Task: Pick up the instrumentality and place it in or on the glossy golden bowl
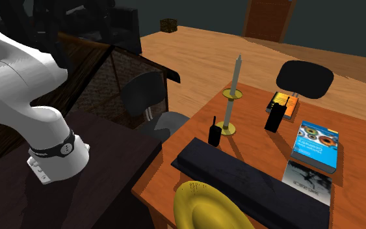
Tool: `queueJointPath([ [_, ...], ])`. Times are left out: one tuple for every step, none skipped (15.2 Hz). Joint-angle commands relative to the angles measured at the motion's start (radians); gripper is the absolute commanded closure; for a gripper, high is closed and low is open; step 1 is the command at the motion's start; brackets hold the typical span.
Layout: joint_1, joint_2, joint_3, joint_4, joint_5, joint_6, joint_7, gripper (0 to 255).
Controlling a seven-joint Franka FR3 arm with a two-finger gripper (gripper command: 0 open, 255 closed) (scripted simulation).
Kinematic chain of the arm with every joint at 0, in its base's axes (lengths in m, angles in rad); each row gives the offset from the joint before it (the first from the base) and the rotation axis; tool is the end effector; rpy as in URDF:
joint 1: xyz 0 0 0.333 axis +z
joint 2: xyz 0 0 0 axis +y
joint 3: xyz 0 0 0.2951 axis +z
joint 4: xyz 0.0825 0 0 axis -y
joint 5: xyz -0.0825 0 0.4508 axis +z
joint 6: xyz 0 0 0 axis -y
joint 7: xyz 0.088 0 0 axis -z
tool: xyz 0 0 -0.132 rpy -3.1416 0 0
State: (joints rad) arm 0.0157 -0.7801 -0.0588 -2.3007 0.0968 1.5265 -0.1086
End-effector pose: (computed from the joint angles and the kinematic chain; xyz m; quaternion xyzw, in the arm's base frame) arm 0.3861 -0.0070 0.5750 -0.9967 -0.0433 -0.0072 0.0686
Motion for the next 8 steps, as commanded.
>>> queueJointPath([
  [0.0,0.0,0.0,0.0,0.0,0.0,0.0,0],
  [0.005,0.009,0.019,-0.016,0.009,0.023,0.018,0],
  [0.01,0.019,0.037,-0.031,0.018,0.046,0.035,0],
  [0.015,0.031,0.056,-0.045,0.027,0.07,0.053,0],
  [0.02,0.044,0.074,-0.058,0.036,0.093,0.07,0],
  [0.026,0.059,0.093,-0.069,0.045,0.117,0.087,0],
  [0.031,0.075,0.111,-0.08,0.053,0.141,0.104,0],
  [0.036,0.092,0.13,-0.088,0.062,0.165,0.121,0],
])
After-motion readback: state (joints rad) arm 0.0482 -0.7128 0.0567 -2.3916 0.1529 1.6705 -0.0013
